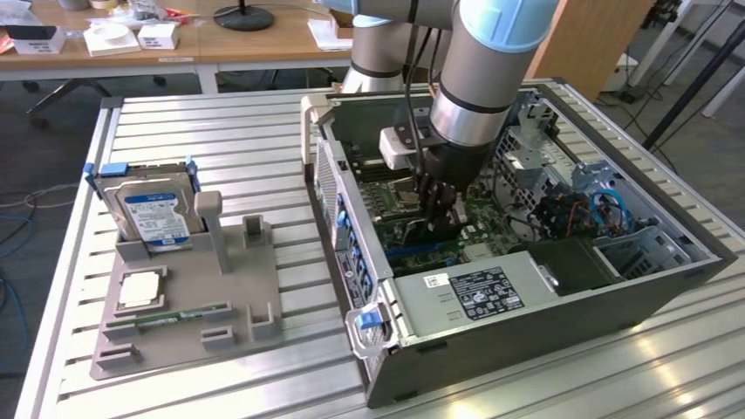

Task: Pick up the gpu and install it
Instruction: 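Insert the gpu into the slot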

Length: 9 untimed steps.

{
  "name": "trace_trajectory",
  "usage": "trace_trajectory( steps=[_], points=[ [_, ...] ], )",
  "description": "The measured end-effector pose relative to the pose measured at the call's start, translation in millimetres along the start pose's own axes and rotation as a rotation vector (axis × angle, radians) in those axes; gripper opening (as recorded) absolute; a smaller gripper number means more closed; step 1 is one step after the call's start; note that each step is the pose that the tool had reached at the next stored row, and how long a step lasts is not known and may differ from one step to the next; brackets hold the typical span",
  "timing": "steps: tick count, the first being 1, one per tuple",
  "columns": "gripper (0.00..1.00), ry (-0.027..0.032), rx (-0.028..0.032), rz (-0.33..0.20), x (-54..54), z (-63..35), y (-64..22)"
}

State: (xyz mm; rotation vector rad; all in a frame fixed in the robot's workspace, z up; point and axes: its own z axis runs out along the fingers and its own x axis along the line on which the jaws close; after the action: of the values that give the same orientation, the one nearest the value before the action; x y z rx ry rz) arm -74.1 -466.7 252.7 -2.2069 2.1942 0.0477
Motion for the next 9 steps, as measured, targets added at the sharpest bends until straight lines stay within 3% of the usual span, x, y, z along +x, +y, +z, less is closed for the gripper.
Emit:
trace_trajectory(
  steps=[9],
  points=[
    [0.26,0.0005,-0.0002,0.000,0.1,0.4,0.0]
  ],
)
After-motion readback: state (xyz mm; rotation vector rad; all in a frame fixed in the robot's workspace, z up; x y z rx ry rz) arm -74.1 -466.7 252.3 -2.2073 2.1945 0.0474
